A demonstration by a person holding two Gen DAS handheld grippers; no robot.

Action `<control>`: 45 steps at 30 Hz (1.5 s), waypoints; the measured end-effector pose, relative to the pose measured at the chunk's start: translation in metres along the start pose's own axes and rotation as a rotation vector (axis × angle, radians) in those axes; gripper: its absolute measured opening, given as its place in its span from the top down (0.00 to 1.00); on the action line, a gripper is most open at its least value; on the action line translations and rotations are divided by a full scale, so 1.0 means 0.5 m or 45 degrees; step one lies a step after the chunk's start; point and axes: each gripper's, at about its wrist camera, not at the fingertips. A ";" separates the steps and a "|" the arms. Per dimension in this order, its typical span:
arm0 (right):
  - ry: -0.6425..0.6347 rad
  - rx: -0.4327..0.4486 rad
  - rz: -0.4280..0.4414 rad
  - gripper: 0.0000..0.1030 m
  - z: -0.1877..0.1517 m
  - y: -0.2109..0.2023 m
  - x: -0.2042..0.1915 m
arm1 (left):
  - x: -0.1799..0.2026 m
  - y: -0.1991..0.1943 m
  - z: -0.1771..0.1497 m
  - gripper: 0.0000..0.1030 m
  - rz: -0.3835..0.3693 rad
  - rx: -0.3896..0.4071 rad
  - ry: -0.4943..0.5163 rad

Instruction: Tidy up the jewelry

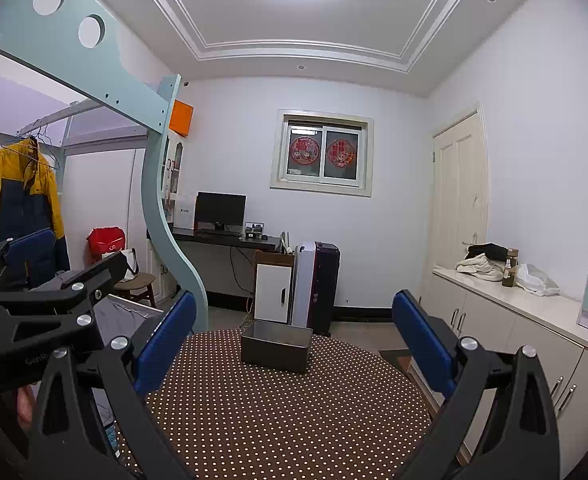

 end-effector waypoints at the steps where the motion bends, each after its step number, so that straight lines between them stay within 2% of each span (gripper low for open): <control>1: 0.000 0.000 0.000 0.08 0.000 -0.001 0.000 | 0.001 0.000 -0.001 0.06 0.001 0.000 0.000; 45: -0.001 -0.014 -0.002 0.08 -0.009 0.009 0.013 | 0.006 0.002 -0.006 0.06 0.005 -0.013 0.000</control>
Point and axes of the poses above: each gripper's, at about its wrist camera, not at the fingertips, and y roughly the way its jaws point, x to its right, z to its top, and after that the axes turned 6 degrees about x, right-handed
